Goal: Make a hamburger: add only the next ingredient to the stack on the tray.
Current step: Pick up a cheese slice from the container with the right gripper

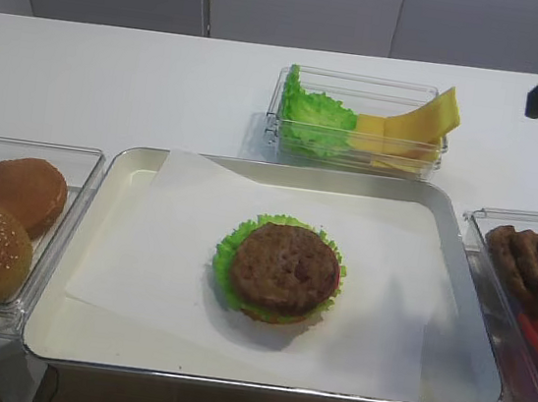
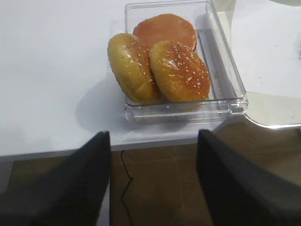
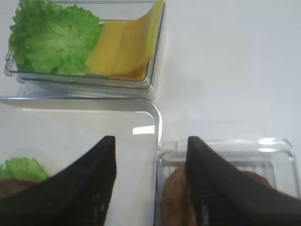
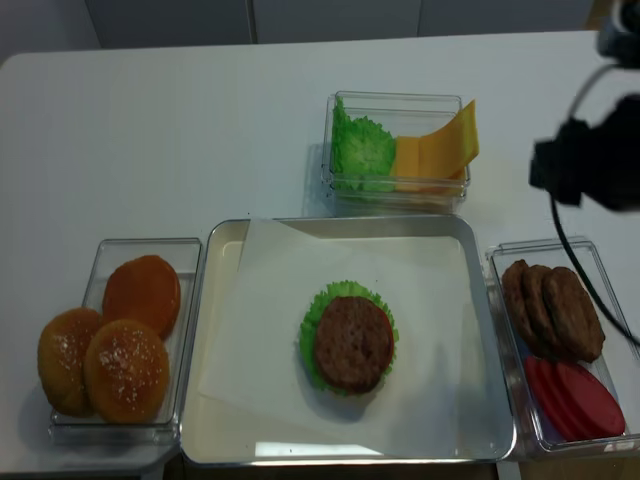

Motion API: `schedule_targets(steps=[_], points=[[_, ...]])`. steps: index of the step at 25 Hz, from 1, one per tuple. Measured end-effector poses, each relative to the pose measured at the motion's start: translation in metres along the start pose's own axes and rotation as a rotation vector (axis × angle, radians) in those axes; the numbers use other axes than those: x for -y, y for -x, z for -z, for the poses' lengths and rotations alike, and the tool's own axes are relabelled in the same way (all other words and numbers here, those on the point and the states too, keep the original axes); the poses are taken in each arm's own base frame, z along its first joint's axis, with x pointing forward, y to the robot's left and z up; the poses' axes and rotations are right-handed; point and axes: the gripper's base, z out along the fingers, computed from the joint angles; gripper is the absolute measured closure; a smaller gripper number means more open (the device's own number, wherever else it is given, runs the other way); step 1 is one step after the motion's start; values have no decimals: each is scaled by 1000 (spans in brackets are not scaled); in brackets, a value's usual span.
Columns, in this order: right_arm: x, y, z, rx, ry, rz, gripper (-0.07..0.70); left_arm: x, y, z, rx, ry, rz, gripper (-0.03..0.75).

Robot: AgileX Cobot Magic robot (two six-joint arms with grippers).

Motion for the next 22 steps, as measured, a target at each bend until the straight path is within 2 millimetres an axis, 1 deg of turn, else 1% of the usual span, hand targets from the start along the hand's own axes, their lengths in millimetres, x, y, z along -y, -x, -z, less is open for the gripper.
schedule_targets(steps=[1, 4, 6, 7, 9, 11, 13, 17, 22], points=[[1, 9, -14, -25, 0, -8, 254, 0, 0, 0, 0, 0, 0, 287], [1, 34, -44, -53, 13, -20, 254, 0, 0, 0, 0, 0, 0, 287], [2, 45, -68, -81, 20, -35, 254, 0, 0, 0, 0, 0, 0, 287], [3, 51, -76, -84, 22, -38, 254, 0, 0, 0, 0, 0, 0, 287], [5, 59, -98, -108, 23, -50, 254, 0, 0, 0, 0, 0, 0, 287], [7, 66, -114, -119, 24, -57, 254, 0, 0, 0, 0, 0, 0, 287], [10, 68, -130, -139, 21, -62, 254, 0, 0, 0, 0, 0, 0, 287], [13, 67, -150, -170, 20, -73, 266, 0, 0, 0, 0, 0, 0, 287], [16, 65, -159, -189, 16, -78, 335, 0, 0, 0, 0, 0, 0, 287]])
